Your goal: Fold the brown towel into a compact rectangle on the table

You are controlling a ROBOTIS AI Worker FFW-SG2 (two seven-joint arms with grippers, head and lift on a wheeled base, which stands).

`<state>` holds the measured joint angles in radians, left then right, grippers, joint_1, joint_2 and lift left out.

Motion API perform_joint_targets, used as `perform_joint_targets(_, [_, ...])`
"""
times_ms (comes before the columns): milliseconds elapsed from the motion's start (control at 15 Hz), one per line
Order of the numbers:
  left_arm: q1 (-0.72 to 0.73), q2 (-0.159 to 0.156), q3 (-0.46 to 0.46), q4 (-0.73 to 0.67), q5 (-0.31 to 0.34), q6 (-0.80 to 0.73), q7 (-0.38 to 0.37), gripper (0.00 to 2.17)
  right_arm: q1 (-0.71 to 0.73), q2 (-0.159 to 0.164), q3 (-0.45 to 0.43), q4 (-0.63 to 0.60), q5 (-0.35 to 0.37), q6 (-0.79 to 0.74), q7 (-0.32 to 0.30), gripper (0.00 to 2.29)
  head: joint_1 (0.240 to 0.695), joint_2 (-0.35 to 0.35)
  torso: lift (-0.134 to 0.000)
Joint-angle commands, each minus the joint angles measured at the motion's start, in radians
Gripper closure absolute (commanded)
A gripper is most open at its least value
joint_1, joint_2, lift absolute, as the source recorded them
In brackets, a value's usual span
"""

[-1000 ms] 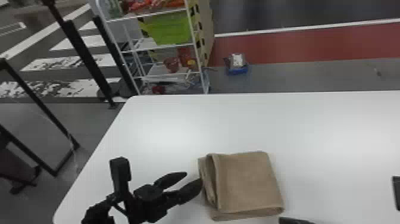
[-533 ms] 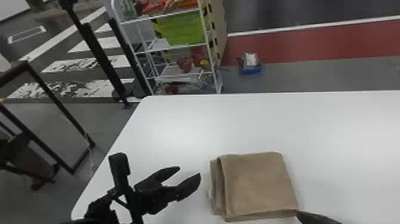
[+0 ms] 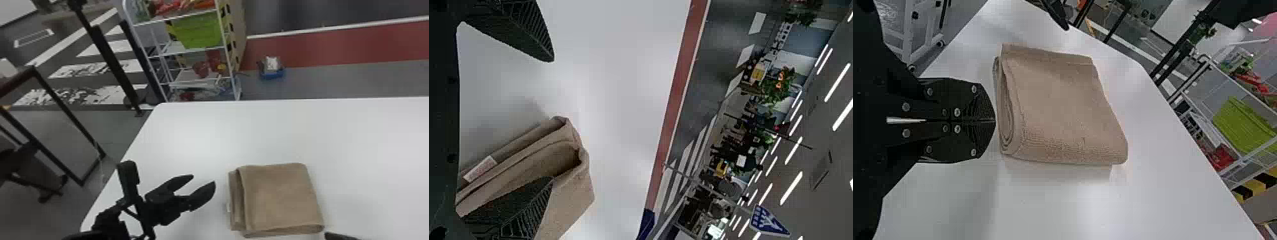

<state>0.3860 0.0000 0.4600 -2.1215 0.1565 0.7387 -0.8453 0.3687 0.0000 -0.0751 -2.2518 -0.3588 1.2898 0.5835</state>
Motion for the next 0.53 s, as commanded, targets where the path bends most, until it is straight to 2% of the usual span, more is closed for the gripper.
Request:
perform_joint_targets(0, [-0.001, -0.003, 0.000, 0.000, 0.002, 0.000, -0.001, 0.03, -0.045, 0.001, -0.003, 0.043, 0.011, -0.011, -0.013, 1.60, 0.695, 0.344, -0.124])
perform_joint_targets(333, [-0.003, -0.003, 0.014, -0.003, 0.014, 0.003, -0.006, 0.03, -0.171, 0.001, 0.014, 0.127, 0.038, 0.001, -0.060, 1.60, 0.695, 0.308, -0.124])
perform_joint_targets(467, [-0.003, -0.003, 0.017, -0.002, 0.018, 0.003, -0.008, 0.03, -0.185, 0.001, 0.023, 0.129, 0.034, 0.050, -0.059, 1.60, 0.695, 0.303, -0.124])
